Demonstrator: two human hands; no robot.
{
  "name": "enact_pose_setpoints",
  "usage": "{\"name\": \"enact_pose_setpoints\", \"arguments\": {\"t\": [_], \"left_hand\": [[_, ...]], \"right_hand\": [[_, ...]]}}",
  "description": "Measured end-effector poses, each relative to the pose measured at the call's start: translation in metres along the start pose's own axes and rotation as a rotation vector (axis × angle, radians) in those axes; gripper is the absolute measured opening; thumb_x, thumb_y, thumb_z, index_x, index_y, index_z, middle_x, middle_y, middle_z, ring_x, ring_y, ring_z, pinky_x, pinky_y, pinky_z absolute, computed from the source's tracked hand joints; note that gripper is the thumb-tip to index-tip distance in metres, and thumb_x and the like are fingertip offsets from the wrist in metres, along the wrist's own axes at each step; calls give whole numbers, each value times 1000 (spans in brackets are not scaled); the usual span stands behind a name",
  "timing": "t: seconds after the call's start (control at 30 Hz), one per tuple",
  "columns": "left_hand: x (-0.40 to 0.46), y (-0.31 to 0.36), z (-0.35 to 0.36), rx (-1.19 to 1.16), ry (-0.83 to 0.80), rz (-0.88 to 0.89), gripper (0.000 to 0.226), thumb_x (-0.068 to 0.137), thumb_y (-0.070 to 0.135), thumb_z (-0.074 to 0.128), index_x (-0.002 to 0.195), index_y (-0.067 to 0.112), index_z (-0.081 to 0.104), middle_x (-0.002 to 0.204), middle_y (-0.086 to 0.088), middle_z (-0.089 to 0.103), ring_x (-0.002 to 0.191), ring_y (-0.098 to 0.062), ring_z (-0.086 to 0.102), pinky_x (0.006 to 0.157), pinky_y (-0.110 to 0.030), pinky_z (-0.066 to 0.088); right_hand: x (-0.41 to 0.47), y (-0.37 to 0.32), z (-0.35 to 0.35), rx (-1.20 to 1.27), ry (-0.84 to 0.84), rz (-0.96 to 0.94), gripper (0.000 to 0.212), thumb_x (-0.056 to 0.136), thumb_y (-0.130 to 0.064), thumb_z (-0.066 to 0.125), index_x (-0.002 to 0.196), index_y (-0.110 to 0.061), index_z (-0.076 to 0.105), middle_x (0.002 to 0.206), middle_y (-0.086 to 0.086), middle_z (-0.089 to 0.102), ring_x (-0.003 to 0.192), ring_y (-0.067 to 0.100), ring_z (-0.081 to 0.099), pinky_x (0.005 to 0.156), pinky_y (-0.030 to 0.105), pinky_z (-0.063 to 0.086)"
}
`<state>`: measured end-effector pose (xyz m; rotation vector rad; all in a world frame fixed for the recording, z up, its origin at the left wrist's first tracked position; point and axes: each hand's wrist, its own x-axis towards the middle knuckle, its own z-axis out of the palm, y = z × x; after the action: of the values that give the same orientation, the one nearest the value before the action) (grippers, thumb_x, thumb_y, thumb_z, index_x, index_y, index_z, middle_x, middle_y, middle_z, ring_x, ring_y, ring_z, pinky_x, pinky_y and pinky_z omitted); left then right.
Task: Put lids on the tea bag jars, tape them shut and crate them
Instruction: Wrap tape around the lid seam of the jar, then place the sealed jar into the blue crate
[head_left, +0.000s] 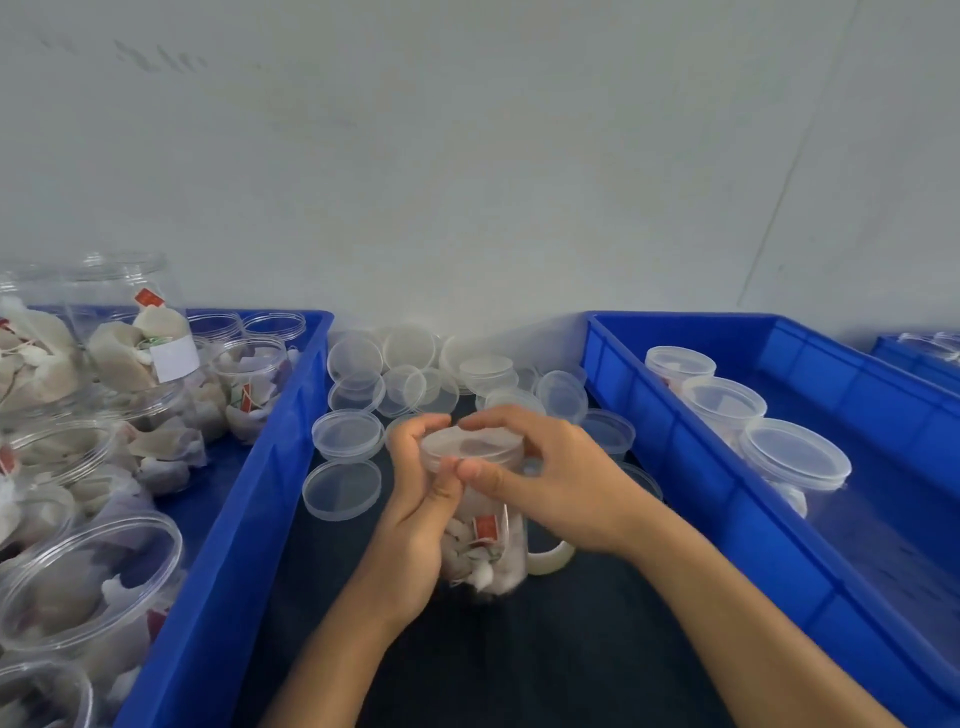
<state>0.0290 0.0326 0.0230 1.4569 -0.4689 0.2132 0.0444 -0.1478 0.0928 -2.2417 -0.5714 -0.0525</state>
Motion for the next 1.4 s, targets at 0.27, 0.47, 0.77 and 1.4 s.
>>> {"name": "enact_pose_setpoints", "arguments": {"t": [0.27, 0.47, 0.77, 1.4], "left_hand": [[74, 22, 78, 111, -53, 20, 76, 103, 53, 62, 160, 59, 12, 147, 25, 55, 127, 13, 56, 103, -16, 53], [109, 19, 150, 413, -120, 85, 92, 101, 41, 66, 168, 45, 2, 159, 18, 47, 134, 7, 46, 108, -20, 38], [151, -1, 201, 485, -298, 2, 81, 106, 24, 52, 168, 43, 3, 147, 6, 59, 90, -14, 62, 73, -19, 43], [133, -24, 196, 489, -333, -83, 79, 103, 27, 53, 165, 51, 9, 161, 27, 41, 131, -11, 57, 102, -25, 43]], "right_hand": [[18, -12, -115, -84, 351, 79, 70, 63, -85, 68, 117, -42, 73, 116, -20, 68, 106, 1, 65, 95, 33, 55], [18, 8, -192, -143, 586, 210, 67, 60, -80, 73, 115, -41, 71, 116, -5, 71, 104, 14, 70, 94, 45, 61], [6, 70, -220, -307, 752, 276, 55, 81, -62, 75, 127, -33, 70, 137, -3, 63, 111, 6, 51, 84, 24, 39], [-5, 84, -210, -368, 634, 297, 64, 89, -69, 66, 143, -39, 52, 142, -3, 47, 120, 16, 50, 94, 33, 37]]}}
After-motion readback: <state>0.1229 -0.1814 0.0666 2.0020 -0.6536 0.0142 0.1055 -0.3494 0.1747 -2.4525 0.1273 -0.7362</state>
